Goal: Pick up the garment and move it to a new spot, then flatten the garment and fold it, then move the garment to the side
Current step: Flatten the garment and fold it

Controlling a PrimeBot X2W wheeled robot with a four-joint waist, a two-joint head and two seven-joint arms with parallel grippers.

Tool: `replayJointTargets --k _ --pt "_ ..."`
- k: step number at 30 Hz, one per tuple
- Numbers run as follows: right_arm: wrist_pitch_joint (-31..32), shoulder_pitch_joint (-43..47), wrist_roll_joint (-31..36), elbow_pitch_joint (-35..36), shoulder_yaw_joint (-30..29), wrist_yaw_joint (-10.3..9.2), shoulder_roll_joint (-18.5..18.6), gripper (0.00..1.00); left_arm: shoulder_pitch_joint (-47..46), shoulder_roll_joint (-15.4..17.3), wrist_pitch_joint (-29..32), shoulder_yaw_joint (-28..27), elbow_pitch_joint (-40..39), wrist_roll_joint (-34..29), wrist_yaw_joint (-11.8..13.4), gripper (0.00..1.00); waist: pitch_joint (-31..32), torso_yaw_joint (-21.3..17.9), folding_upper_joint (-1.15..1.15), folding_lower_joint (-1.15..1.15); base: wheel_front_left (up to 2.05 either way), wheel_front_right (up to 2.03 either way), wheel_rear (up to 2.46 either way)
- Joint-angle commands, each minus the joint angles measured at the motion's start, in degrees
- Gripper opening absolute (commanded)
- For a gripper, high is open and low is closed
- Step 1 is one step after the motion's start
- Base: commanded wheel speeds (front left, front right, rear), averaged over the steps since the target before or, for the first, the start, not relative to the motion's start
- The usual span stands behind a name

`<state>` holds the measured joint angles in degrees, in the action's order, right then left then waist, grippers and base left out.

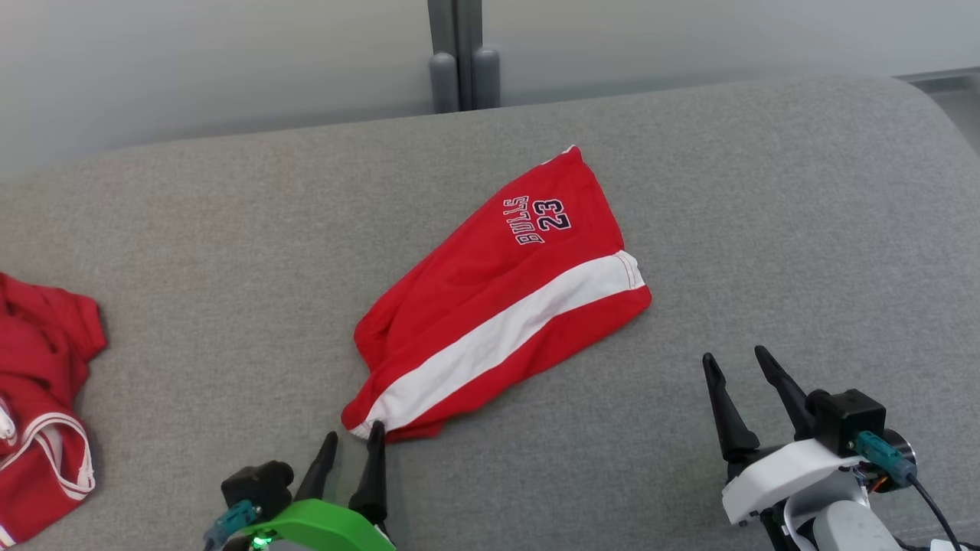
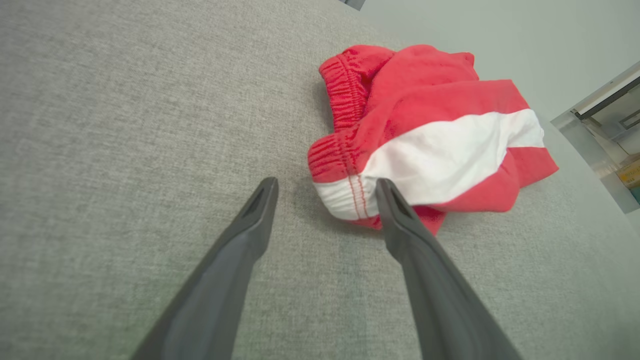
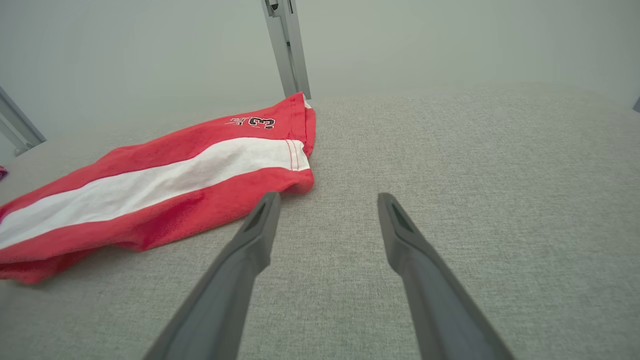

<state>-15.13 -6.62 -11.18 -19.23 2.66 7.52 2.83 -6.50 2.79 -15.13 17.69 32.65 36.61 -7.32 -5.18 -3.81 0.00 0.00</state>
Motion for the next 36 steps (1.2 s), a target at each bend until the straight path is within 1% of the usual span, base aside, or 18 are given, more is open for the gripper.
replayJointTargets --k 1,4,8,17,18,19,20,22,23,24,25,29,31,33,36 --pt "-0.02 -0.67 0.34 0.17 0.03 -0.06 0.2 1.0 -1.08 0.25 -0.02 1.13 0.39 0.87 -0.22 1.0 -1.57 -0.9 0.0 0.0 0.0 0.0 0.0" --pt "-0.02 -1.1 0.7 0.33 -0.12 -0.06 0.19 1.0 -1.79 0.28 -0.03 3.47 0.52 3.16 -0.22 1.0 -2.1 -1.06 0.0 0.0 0.0 0.0 0.0" --pt "-0.02 -1.22 0.87 0.39 -0.46 -0.06 0.19 1.0 -2.06 0.29 -0.02 4.19 -0.08 5.04 -0.23 1.0 -2.51 -0.94 0.0 0.0 0.0 0.0 0.0" --pt "-0.02 -1.87 0.87 0.36 -0.06 -0.06 0.19 1.0 -1.16 0.29 -0.02 4.85 -3.64 4.47 -0.24 1.0 -2.79 0.35 0.0 0.0 0.0 0.0 0.0" --pt "-0.02 -1.98 0.91 0.33 -0.18 -0.06 0.19 1.0 -0.79 0.29 -0.02 5.22 -3.96 4.49 -0.25 0.98 -2.85 0.69 0.0 0.0 0.0 0.0 0.0" --pt "-0.02 -2.11 0.93 0.3 -0.15 -0.06 0.19 1.0 -0.56 0.29 -0.02 5.47 -4.19 4.47 -0.25 0.93 -2.91 0.94 0.0 0.0 0.0 0.0 0.0" --pt "-0.02 -2.25 1.03 0.3 -0.17 -0.06 0.19 1.0 -0.36 0.29 -0.02 6.0 -4.36 4.8 -0.25 0.81 -2.99 1.23 0.0 0.0 0.0 0.0 0.0" --pt "-0.02 -2.65 1.32 0.22 -0.15 -0.06 0.19 1.0 -0.35 0.32 -0.02 7.13 -4.63 5.58 -0.25 0.47 -3.16 2.01 0.0 0.0 0.0 0.0 0.0" --pt "-0.01 -2.77 1.39 0.16 -0.03 -0.06 0.19 1.0 -0.42 0.34 -0.03 7.34 -4.6 5.96 -0.25 0.35 -3.21 2.29 0.0 0.0 0.0 0.0 0.0" --pt "-0.02 -3.01 1.51 0.06 0.04 -0.06 0.18 1.0 -0.59 0.4 -0.02 7.77 -4.55 6.28 -0.25 0.11 -3.31 2.73 0.0 0.0 0.0 0.0 0.0" --pt "-0.02 -3.34 1.77 -0.04 0.22 -0.06 0.19 1.0 -0.78 0.5 -0.02 8.09 -4.49 6.44 -0.25 0.0 -3.36 3.02 0.0 0.0 0.0 0.0 0.0" --pt "-0.02 -5.41 2.84 -0.98 0.5 -0.06 0.19 1.0 -2.13 0.79 -0.02 8.87 -4.7 6.37 -0.25 0.0 -3.84 4.79 0.0 0.0 0.0 0.0 0.0" --pt "-0.02 -7.2 3.62 -2.62 0.72 -0.06 0.52 1.0 -2.85 0.83 -0.02 9.07 -5.13 5.72 -0.25 0.0 -4.41 5.96 0.0 0.0 0.0 0.0 0.0" --pt "-0.02 -9.52 4.11 -4.94 0.62 -0.06 1.03 1.0 -3.6 0.91 -0.02 9.65 -5.51 5.25 -0.25 0.0 -5.12 7.34 0.0 0.0 0.0 0.0 0.0" --pt "-0.02 -13.78 4.5 -10.36 0.45 -0.06 1.5 1.0 -4.9 1.12 -0.02 11.03 -5.97 4.69 -0.25 0.0 -6.37 9.33 0.0 0.0 0.0 0.0 0.0"
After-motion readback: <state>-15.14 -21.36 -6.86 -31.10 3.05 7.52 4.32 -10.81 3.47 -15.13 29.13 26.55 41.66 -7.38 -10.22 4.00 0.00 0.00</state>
